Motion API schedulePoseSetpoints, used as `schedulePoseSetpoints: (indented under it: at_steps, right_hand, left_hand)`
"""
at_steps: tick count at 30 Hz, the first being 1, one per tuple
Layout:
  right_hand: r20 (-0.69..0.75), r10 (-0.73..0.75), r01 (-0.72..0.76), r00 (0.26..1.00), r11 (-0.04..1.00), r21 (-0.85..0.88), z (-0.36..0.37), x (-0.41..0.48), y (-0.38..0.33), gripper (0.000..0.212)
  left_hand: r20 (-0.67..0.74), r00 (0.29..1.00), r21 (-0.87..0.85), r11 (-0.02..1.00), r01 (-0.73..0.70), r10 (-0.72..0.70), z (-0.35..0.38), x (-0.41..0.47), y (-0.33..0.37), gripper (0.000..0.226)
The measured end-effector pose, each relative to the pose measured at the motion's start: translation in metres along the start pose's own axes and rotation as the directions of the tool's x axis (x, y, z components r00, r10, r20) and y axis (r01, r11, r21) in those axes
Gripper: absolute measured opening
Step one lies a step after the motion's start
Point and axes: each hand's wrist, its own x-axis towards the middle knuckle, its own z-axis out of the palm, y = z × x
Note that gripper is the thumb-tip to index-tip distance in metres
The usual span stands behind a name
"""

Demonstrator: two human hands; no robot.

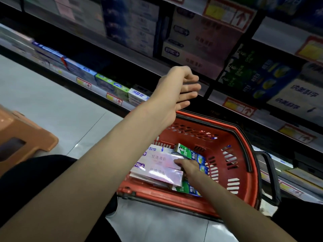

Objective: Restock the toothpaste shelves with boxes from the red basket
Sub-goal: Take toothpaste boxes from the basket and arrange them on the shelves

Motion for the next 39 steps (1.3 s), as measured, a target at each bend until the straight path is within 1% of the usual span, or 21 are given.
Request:
schedulePoseSetpoints:
  at_steps: [2, 4, 6, 8, 10, 15, 17, 19, 22, 24, 26, 28, 30, 35, 39]
  right_hand:
    - [0.015, -0.003, 0.003, 1.0, 0.999, 0.032, -0.001, -0.002, -0.003, 0.022]
    - [0.012, -0.035, 0.034, 0.999, 0.999, 0.038, -0.003, -0.006, -0.008, 0.018]
    - [0.029, -0.13, 0.13, 0.991, 0.991, 0.012, -0.006, -0.007, -0.012, 0.03]
    - [0.029, -0.218, 0.219, 0.976, 0.976, -0.022, -0.007, -0.012, -0.016, 0.035]
    - [0.041, -0.295, 0.297, 0.955, 0.954, -0.042, -0.01, -0.02, -0.02, 0.047]
    - [0.057, -0.418, 0.421, 0.907, 0.904, -0.072, -0.039, -0.04, -0.042, 0.056]
    - [0.071, -0.451, 0.455, 0.89, 0.889, -0.055, -0.06, -0.052, -0.052, 0.062]
    - [0.082, -0.47, 0.47, 0.879, 0.883, 0.022, -0.084, -0.071, -0.066, 0.059]
    - [0.132, -0.504, 0.482, 0.854, 0.86, 0.166, -0.124, -0.101, -0.089, 0.041]
    - [0.128, -0.541, 0.5, 0.831, 0.828, 0.253, -0.147, -0.119, -0.105, 0.032]
    - [0.097, -0.579, 0.52, 0.81, 0.784, 0.34, -0.165, -0.129, -0.114, 0.028]
    - [0.068, -0.607, 0.539, 0.792, 0.746, 0.391, -0.179, -0.131, -0.111, 0.034]
    - [0.05, -0.602, 0.524, 0.797, 0.729, 0.44, -0.189, -0.132, -0.103, 0.041]
    - [0.033, -0.602, 0.517, 0.798, 0.711, 0.477, -0.203, -0.129, -0.096, 0.039]
    - [0.012, -0.603, 0.513, 0.797, 0.688, 0.514, -0.205, -0.122, -0.108, 0.039]
  left_hand:
    - [-0.008, 1.0, -0.01, 1.0, -0.003, 0.003, -0.004, -0.001, 0.001, 0.026]
    - [-0.019, 1.0, -0.021, 1.0, -0.006, 0.005, -0.008, -0.001, 0.002, 0.026]
    - [-0.034, 0.999, -0.033, 0.999, 0.004, -0.005, -0.01, 0.0, 0.002, 0.027]
    - [-0.042, 0.999, -0.037, 0.999, 0.017, -0.019, -0.011, 0.001, 0.002, 0.028]
    - [-0.046, 0.998, -0.039, 0.999, 0.034, -0.036, -0.01, 0.002, 0.002, 0.029]
    - [-0.075, 0.997, -0.036, 0.999, 0.014, -0.016, -0.004, 0.002, 0.0, 0.03]
    - [-0.078, 0.997, -0.041, 0.999, 0.002, -0.005, -0.003, 0.004, -0.001, 0.028]
    - [-0.081, 0.997, -0.026, 1.0, -0.003, 0.001, -0.003, 0.007, -0.001, 0.028]
    - [-0.111, 0.993, 0.041, 0.998, -0.038, 0.042, -0.006, 0.014, -0.002, 0.031]
    - [-0.146, 0.985, 0.089, 0.993, -0.074, 0.087, -0.01, 0.018, -0.004, 0.034]
    - [-0.178, 0.977, 0.117, 0.989, -0.094, 0.114, -0.014, 0.02, -0.006, 0.034]
    - [-0.194, 0.973, 0.124, 0.987, -0.103, 0.125, -0.015, 0.022, -0.01, 0.034]
    - [-0.203, 0.971, 0.123, 0.987, -0.101, 0.124, -0.015, 0.023, -0.016, 0.035]
    - [-0.184, 0.98, 0.192, 0.981, -0.033, 0.069, -0.008, 0.024, -0.035, 0.036]
    - [-0.192, 0.98, 0.136, 0.99, -0.021, 0.047, 0.002, 0.021, -0.038, 0.037]
